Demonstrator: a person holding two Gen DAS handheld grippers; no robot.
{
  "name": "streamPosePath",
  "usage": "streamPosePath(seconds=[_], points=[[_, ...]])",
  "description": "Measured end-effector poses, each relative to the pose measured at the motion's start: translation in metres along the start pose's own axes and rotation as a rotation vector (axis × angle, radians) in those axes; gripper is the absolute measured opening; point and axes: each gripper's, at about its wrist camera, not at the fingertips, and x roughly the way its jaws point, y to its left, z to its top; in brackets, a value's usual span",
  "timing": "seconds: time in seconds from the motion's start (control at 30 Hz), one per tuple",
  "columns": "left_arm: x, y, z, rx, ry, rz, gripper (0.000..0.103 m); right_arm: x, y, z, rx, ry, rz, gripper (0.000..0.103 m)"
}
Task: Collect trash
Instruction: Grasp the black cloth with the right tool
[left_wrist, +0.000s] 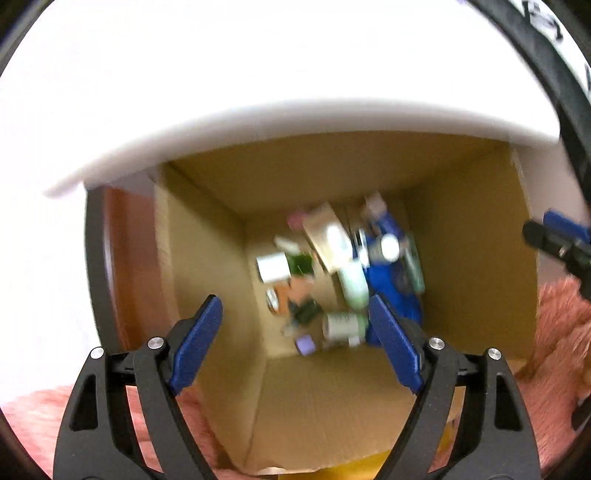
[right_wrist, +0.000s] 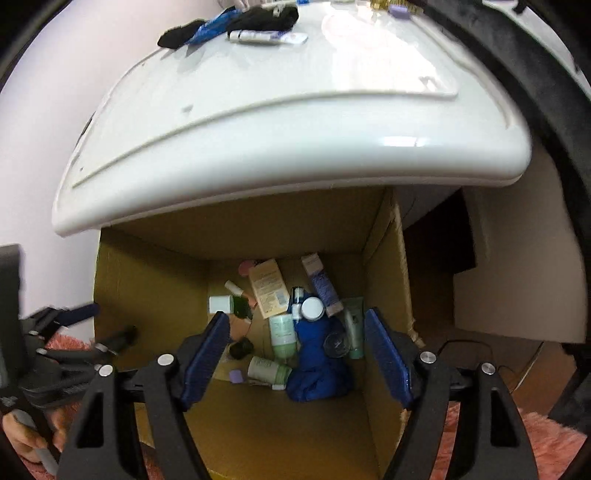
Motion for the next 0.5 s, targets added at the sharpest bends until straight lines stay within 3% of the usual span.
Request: streamPosePath(seconds=[0.07, 0.17, 0.3, 0.5], points=[[-0.021, 0.006, 0.016, -0.022, -0.053, -0.014, 0.080, -0.020, 0.007, 0.016, -0.032, -0.071, -0.011, 0.075], [-0.052, 0.018, 0.049, -0.079, -0.143, 0.000, 0.080, -0.051, 0.018, 0.059, -0.068, -0.184, -0.006, 0.084], [-0.080, 0.037, 0.088, -0.171, -0.287, 0.016, 0.080, -0.073, 0.040, 0.136, -0.160, -0.334, -0.019, 0.089], [-0.076, 0.058, 0.114, -0.229, -0.365, 0.028, 0.080, -0.035, 0.072, 0.244, -0.294, -0.366, -0.085, 0.089]])
